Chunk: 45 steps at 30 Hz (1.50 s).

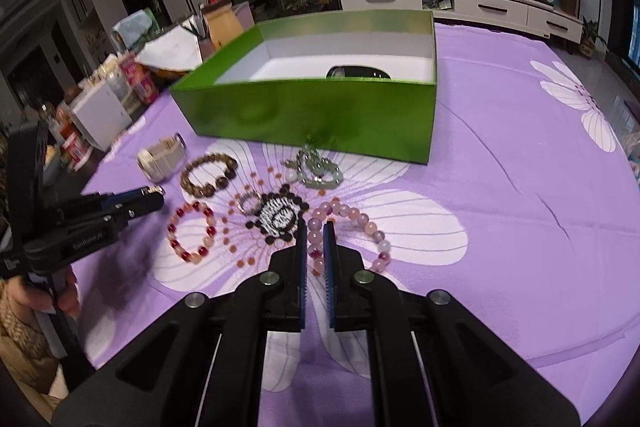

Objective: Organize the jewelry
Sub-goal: 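Grasp the gold flower brooch with left tool while right tool grasps pink bracelet, then carry brooch with left tool into box while right tool carries pink bracelet, release both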

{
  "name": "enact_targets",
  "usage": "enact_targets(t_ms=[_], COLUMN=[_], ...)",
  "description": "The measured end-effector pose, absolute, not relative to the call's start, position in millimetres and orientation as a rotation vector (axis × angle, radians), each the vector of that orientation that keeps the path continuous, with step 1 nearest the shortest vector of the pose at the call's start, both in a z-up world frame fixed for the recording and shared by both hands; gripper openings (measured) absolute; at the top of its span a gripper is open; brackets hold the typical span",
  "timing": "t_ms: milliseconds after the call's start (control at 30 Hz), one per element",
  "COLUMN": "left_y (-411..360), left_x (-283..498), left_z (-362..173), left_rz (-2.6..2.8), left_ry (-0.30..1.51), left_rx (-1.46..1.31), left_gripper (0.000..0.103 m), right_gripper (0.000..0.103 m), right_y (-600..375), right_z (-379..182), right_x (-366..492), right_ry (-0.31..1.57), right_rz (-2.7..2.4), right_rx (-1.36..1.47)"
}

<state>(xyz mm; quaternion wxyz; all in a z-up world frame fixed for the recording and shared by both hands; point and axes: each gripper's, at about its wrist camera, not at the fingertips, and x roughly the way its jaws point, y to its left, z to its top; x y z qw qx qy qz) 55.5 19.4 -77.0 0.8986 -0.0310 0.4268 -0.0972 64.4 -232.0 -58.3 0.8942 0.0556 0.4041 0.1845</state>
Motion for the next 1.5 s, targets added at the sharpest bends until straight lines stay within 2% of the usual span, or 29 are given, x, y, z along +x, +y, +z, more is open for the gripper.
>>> enact_targets(t_ms=[467,933,1500], left_y=[10,-9,-25], left_x=[58,106,224], left_z=[-32,14,1], left_rz=[-0.245,-0.264,-0.281], left_ry=[0.795,0.718,0.845], left_rx=[-0.076,-0.038,-0.108], left_gripper=[0.023,0.023,0.023], right_gripper=[0.007,0.007,0.007], right_y=[-250,-258,-266], right_z=[-14,37,32], right_x=[67,101,191], right_ry=[0.74,0.608,0.631], right_rz=[0.449,0.439,0.369], right_rx=[0.267,0.27,0.255])
